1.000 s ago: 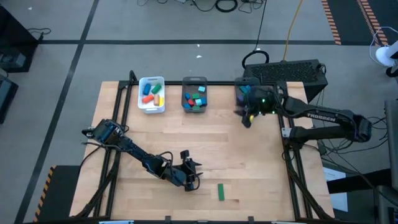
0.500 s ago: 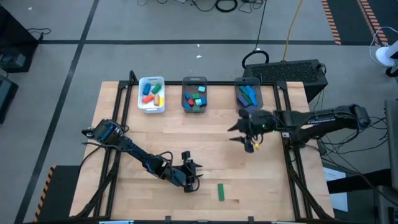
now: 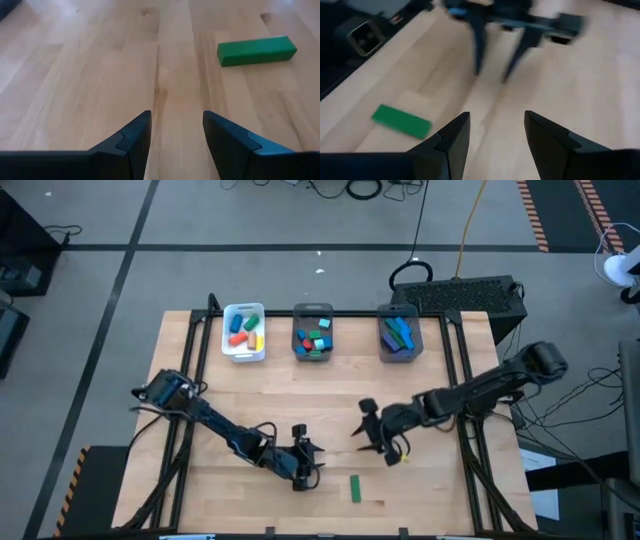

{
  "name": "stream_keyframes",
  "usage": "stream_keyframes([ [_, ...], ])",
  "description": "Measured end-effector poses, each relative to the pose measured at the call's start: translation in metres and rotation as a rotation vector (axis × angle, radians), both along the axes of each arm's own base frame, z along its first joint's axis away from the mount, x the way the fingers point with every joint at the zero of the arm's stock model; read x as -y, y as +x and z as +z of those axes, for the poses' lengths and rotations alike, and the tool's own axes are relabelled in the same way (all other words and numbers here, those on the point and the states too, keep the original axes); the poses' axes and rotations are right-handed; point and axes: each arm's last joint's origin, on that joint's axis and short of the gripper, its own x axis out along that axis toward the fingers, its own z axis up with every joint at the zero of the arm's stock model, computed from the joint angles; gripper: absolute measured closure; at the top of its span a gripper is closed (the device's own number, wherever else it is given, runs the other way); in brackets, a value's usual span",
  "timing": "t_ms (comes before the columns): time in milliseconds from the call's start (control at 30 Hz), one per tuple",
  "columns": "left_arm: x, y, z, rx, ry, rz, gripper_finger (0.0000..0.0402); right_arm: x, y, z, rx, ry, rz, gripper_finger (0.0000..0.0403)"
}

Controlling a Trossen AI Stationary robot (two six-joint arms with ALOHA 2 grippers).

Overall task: Sort blocks by size
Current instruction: Put the green rectangular block into the right black bin

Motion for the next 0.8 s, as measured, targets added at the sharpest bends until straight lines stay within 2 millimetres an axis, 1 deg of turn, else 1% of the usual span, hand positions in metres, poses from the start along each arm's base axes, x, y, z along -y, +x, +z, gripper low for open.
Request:
stream_keyframes([
  [233,0.000,-0.001,0.001,-0.009,0.004,0.000,0.0221,-0.027,0.010,-0.031,-0.082,-0.103,0.138,0.0229],
  [333,-0.001,-0.001,0.001,-0.013,0.005,0.001,0.0221,-0.038,0.015,-0.040,-0.103,-0.129,0.201,0.0229],
  [433,0.000,-0.001,0.001,-0.007,0.003,0.001,0.0221,-0.050,0.023,-0.043,-0.110,-0.159,0.258,0.0229],
  [533,-0.001,-0.001,0.001,-0.010,0.004,0.002,0.0221,-0.063,0.030,-0.043,-0.141,-0.234,0.340,0.0229],
  [733,-0.001,-0.001,0.001,-0.008,0.004,0.003,0.0221,-0.084,0.047,-0.041,-0.272,-0.391,0.497,0.0229],
  [800,-0.001,-0.001,0.001,-0.009,0.005,0.003,0.0221,-0.089,0.056,-0.039,-0.308,-0.433,0.539,0.0229],
])
